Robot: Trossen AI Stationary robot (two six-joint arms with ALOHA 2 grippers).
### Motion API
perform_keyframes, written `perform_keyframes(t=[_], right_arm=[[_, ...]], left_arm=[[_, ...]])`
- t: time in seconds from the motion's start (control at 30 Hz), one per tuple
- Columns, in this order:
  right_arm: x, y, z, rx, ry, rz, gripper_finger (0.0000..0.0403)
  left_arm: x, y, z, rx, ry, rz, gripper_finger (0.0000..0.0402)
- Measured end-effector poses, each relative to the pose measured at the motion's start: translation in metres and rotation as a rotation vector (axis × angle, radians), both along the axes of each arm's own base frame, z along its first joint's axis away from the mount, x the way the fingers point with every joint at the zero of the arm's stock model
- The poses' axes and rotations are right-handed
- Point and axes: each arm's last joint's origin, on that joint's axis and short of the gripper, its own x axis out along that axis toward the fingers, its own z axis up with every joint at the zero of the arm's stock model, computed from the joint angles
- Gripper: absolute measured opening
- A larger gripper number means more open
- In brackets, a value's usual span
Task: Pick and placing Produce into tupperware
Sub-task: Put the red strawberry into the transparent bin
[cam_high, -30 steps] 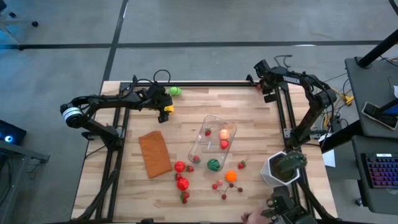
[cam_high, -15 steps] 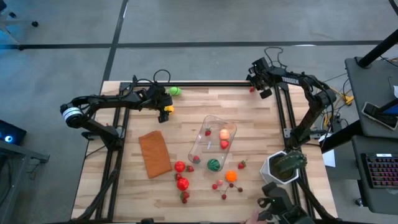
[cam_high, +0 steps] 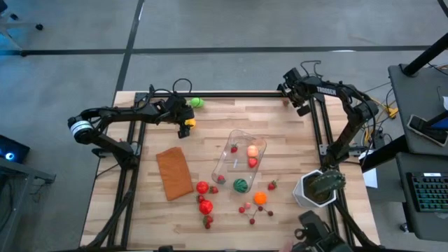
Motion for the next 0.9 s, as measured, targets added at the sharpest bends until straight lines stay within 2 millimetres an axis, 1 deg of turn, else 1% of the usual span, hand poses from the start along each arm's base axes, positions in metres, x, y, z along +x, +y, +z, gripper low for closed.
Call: perform_keyframes(t=[0.13, 0.43, 0.6, 0.8, 0.9], right_arm=[[0.003, -0.004, 0.001, -0.037, -0.011, 0.08, 0.0061], [0.012, 0.0, 0.001, 0.004, -0.09, 0.204, 0.0057], [0.025, 0.008, 0.001, 0.021, -0.114, 0.278, 0.006], [0.049, 0.026, 0.003, 0.039, -0.156, 0.359, 0.0063], [0.06, 0.036, 0.014, -0.054, -0.088, 0.387, 0.0063]], left_arm=[[0.0, 0.0, 0.0, 0.0, 0.0, 0.0, 0.026], [0.001, 0.001, 0.001, 0.011, -0.012, 0.001, 0.026], [0.001, 0.001, 0.001, 0.011, -0.012, 0.001, 0.026], [0.001, 0.001, 0.001, 0.011, -0.012, 0.001, 0.026], [0.001, 0.001, 0.001, 0.011, -0.011, 0.001, 0.026]])
